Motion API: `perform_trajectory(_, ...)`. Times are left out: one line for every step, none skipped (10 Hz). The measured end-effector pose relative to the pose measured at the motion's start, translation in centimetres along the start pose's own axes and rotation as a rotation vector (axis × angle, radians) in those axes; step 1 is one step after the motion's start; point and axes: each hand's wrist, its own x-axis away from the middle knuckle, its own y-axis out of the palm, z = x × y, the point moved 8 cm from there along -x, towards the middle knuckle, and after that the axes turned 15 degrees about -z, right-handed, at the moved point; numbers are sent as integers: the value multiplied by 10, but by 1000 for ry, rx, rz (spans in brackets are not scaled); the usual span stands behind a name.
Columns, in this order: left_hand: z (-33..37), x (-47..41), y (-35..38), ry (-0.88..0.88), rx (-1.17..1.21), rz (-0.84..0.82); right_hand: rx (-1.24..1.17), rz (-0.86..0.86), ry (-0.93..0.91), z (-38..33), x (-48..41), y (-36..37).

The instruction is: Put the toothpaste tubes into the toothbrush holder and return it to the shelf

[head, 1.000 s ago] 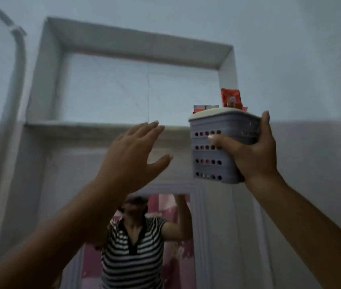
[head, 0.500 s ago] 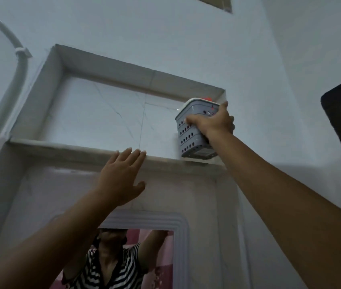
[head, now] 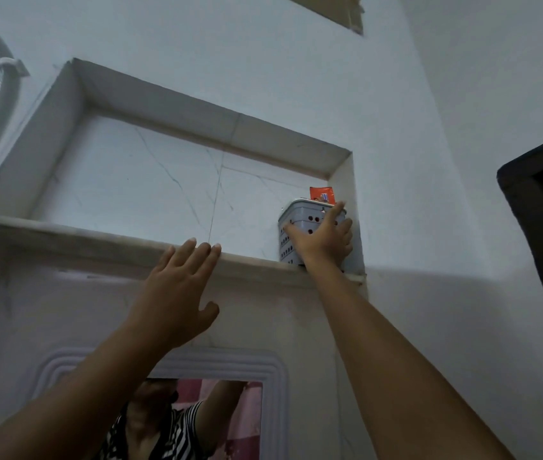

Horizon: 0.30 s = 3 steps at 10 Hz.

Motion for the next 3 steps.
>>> perform_trajectory(-2, 1, -3, 7, 19, -35, 70, -60, -47, 1, 2, 1)
perform_trajectory(2, 3, -5, 16, 32, -76, 130, -136, -62, 5, 23, 1)
perform_trajectory(4, 6, -19, 20, -31, -142, 109, -113, -188, -3, 55, -2)
